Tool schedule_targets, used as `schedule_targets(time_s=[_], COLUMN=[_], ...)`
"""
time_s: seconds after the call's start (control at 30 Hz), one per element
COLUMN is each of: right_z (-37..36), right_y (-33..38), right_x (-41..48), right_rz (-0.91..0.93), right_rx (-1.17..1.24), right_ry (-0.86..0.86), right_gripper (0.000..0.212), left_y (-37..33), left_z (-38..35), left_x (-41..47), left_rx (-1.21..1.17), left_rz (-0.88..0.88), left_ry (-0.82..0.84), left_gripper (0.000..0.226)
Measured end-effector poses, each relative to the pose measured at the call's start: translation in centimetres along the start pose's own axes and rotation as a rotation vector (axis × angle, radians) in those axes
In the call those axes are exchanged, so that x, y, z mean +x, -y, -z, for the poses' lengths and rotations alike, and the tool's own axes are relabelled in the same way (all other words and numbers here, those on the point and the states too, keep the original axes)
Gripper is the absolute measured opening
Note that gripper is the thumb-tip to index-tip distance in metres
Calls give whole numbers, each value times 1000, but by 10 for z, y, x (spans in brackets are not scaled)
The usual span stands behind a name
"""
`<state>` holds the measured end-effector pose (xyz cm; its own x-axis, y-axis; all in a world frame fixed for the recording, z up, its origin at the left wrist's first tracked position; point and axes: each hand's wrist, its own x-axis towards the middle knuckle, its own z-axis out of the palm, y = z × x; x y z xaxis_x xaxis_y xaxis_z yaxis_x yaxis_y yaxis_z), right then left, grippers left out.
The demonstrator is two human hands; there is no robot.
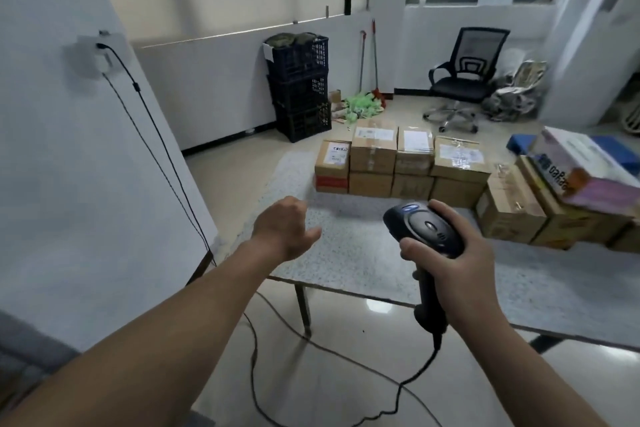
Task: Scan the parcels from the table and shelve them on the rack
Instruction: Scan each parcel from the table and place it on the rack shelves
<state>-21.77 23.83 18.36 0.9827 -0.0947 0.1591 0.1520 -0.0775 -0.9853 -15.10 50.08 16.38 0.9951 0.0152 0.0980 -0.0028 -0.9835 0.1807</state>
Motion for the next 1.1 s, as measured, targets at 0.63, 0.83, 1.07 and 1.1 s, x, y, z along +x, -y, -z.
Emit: schedule_targets(time_s=[0.63,0.83,1.07,1.1], right_z=[36,17,-22,-29], right_y=[-34,-47,-65,-68], right_x=[207,249,294,301], right_rz=[-46,-71,-138,-147], right_rx=[125,91,29,23], right_ry=[93,77,28,27], right_gripper=[76,72,67,64], left_y=[-48,-33,1,5], left_z=[-28,-56,-97,-102], left_x=[172,229,309,320], left_rx=[8,3,-10,-6], left_rz=[204,209,184,177], left_ry=[43,99,181,191], left_gripper=[49,45,49,50])
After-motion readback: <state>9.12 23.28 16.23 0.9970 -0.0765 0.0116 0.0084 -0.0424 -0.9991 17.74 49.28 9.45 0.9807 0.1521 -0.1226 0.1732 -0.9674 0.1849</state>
